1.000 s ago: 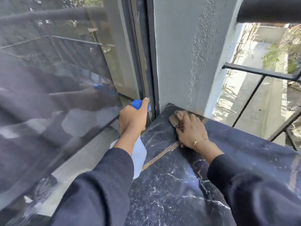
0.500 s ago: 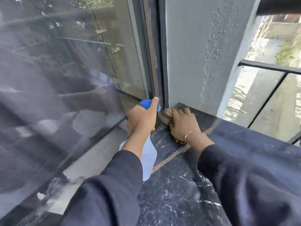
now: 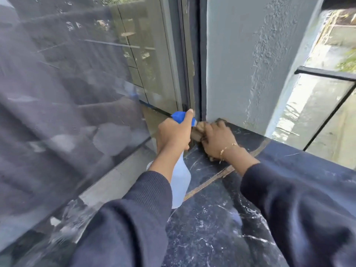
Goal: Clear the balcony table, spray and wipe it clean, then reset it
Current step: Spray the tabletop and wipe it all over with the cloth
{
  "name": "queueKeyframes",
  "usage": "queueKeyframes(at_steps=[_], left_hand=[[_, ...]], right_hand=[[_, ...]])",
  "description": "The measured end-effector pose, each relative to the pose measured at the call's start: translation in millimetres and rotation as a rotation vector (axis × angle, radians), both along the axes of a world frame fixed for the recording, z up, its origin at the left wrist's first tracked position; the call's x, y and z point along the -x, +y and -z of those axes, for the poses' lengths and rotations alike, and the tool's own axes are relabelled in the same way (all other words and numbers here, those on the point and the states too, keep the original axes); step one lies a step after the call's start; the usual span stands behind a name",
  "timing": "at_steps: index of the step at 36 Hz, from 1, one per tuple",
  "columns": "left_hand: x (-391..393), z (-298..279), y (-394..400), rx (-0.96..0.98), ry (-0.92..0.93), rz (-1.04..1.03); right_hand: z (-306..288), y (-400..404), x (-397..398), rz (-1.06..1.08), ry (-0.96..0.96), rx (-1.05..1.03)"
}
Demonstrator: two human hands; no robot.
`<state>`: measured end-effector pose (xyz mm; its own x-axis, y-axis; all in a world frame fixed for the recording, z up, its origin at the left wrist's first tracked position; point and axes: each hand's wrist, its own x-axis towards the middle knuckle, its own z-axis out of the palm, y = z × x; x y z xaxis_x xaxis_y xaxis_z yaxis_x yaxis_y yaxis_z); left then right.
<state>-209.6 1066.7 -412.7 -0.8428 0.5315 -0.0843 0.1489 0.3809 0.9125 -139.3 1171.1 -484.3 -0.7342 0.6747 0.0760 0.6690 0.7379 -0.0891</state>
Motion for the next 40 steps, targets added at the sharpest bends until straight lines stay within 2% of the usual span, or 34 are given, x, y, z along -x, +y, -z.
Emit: queueKeyframes(at_steps=[3,7,12,16,20,27,31,40], left_hand=[[-1.3,0.0,0.8,0.004,-0.012,-0.002],[-1.5,-1.9,0.9,-0.009,-0.014,0.007],[2.2,-3.1,-1.0,-0.005,-0.004,0.009],[0.2,-2.0,-0.7,0.004,0.004,-0.008],[-5.1,-4.5,-3.3,0.004,0.013,0.008],[-15.6,-2.3,-49.4,0.171,-0.004,0.109],[-19.3,6.0,-84.0,0.238,-0.044,0.113],[-17.9,-0.3,-106.1,0.215,0.07,0.016]], right_hand=[[4.3,-12.5,-34.7,-0.126,-0.039,-0.007],[-3.1,13.2,-58.6,0.037,0.034,0.042],[-8.0,31.1,-18.3,0.159,0.068,0.09],[0.5,15.0,0.4,0.022,0.037,0.049],[5.9,-3.0,-32.7,-0.101,-0.004,0.057],[6.5,-12.9,-86.9,0.185,0.046,0.105],[3.4,-31.5,-93.0,0.242,0.059,0.107],[-5.2,-48.2,-91.9,0.302,0.047,0.109]])
